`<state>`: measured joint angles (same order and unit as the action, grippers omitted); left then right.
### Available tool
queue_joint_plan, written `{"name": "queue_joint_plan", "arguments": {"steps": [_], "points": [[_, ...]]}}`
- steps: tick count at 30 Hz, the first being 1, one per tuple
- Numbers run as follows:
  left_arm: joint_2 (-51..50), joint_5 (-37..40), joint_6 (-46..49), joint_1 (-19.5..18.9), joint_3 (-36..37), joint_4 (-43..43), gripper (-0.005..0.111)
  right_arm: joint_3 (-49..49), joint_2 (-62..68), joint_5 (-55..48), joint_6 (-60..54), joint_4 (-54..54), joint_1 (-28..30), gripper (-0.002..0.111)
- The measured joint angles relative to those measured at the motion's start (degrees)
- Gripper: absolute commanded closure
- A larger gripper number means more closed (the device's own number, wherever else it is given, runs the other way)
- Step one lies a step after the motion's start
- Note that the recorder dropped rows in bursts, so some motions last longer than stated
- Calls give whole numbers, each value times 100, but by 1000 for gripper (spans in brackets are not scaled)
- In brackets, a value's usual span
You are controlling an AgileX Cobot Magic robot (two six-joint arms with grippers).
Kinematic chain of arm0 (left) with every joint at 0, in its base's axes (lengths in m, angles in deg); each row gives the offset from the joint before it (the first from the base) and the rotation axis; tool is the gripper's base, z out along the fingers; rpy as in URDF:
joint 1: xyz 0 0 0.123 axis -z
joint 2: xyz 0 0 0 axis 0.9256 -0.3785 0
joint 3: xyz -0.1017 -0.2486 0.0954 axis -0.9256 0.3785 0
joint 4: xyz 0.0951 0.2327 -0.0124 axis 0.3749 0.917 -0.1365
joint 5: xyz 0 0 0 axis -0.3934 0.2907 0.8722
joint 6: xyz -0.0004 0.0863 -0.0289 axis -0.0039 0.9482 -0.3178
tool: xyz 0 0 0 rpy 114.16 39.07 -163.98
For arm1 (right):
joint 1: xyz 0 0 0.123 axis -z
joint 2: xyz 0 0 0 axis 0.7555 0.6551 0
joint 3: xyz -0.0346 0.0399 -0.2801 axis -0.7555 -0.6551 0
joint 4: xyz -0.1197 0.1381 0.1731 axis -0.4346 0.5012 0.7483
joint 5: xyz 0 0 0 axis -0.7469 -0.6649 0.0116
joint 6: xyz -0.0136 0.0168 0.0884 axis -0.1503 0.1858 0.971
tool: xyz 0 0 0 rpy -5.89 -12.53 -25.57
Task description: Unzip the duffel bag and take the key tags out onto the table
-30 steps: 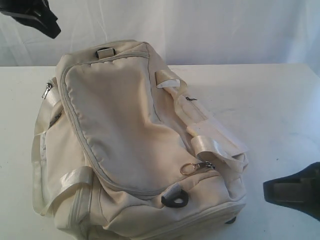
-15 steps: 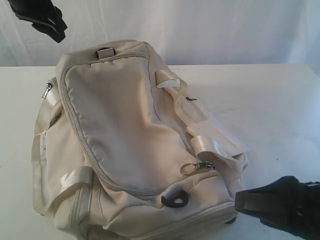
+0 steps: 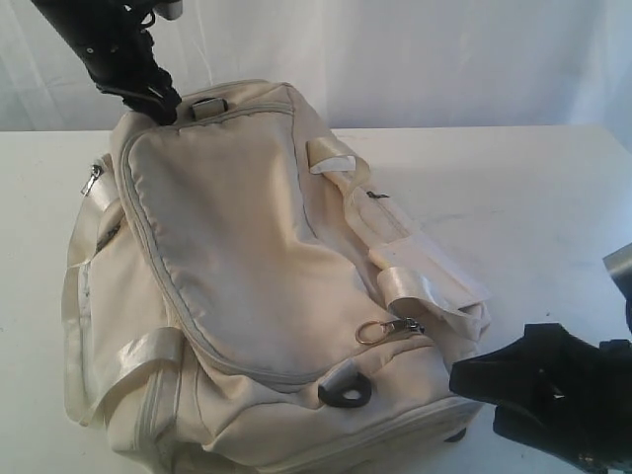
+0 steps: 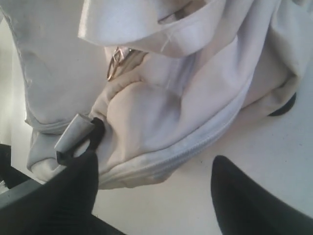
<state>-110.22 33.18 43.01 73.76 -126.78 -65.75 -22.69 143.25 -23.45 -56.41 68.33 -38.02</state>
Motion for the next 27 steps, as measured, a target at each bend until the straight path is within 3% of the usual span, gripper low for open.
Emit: {"name": "queue_joint_plan", "arguments": {"steps": [2, 4, 15, 27], "points": [[-41, 42, 35, 0, -9, -11, 93, 0, 162, 0, -180, 164, 0, 46], [-89, 54, 70, 0, -9, -1, 107, 0, 258, 0, -318, 249, 0, 46], [22, 723, -340, 0, -9, 604, 107, -184, 333, 248, -443, 366, 0, 47], [229, 723, -698, -74, -9, 406, 107, -375, 333, 495, -1631, 1769, 0, 47]]}}
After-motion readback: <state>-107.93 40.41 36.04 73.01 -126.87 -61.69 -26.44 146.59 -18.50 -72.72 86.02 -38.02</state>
